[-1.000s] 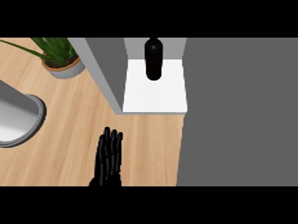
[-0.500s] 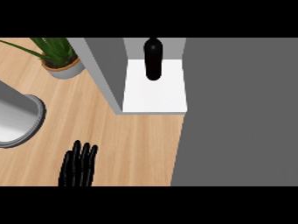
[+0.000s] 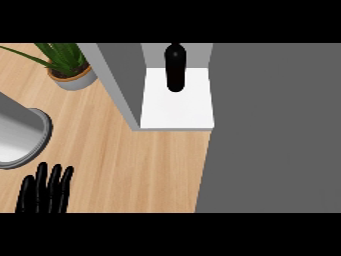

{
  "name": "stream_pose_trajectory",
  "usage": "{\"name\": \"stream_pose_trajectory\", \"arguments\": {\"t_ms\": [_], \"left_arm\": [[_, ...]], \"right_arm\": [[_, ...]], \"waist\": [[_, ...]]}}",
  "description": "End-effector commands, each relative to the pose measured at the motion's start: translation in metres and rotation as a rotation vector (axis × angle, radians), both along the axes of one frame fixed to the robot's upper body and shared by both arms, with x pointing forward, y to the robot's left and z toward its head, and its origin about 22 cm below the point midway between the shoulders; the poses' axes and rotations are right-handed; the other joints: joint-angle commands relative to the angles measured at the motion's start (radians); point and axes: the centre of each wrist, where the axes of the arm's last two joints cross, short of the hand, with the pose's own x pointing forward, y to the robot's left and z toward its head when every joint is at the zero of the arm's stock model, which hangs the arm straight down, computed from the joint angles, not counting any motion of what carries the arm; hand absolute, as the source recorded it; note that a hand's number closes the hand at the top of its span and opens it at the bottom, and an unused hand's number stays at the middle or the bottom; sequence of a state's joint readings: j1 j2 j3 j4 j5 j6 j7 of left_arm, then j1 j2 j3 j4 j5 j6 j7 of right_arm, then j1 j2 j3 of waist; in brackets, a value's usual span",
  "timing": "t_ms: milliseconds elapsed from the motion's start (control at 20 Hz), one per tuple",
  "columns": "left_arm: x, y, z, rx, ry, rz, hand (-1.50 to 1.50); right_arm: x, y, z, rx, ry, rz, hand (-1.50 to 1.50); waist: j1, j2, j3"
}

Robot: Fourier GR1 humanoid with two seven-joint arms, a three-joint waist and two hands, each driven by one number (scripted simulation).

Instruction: Pick up the wine, place it into the cabinet and close the cabinet

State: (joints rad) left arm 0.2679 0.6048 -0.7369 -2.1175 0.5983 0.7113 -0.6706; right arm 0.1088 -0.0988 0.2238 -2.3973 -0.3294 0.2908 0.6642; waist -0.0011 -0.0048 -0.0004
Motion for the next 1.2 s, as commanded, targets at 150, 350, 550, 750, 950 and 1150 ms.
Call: {"name": "stream_pose_trajectory", "arguments": {"t_ms": [150,350,550,750,950,1150], "left_arm": [[0.007,0.041,0.017,-0.018,-0.019,0.057,-1.50],[0.004,0.059,0.016,-0.016,-0.009,0.042,-1.50],[0.003,0.078,0.021,0.019,0.003,0.056,-1.50],[-0.003,0.089,0.025,0.009,-0.003,0.046,-1.50],[0.007,0.107,0.045,0.019,-0.033,0.040,-1.50],[0.011,0.119,0.024,0.030,0.007,0.045,-1.50]], "right_arm": [[-0.043,0.014,0.027,0.017,-0.110,0.251,1.50],[-0.052,0.031,0.033,0.025,-0.082,0.302,1.50],[-0.064,0.050,0.035,0.090,-0.076,0.305,1.50],[-0.062,0.073,0.031,0.100,-0.041,0.314,1.50],[-0.063,0.098,0.027,0.109,-0.058,0.310,1.50],[-0.068,0.116,0.027,0.095,-0.097,0.276,1.50]], "waist": [[-0.001,-0.003,-0.001],[0.004,-0.003,-0.002],[-0.007,-0.010,-0.002],[0.003,-0.009,-0.003],[0.006,-0.006,-0.002],[0.001,-0.008,-0.005]]}}
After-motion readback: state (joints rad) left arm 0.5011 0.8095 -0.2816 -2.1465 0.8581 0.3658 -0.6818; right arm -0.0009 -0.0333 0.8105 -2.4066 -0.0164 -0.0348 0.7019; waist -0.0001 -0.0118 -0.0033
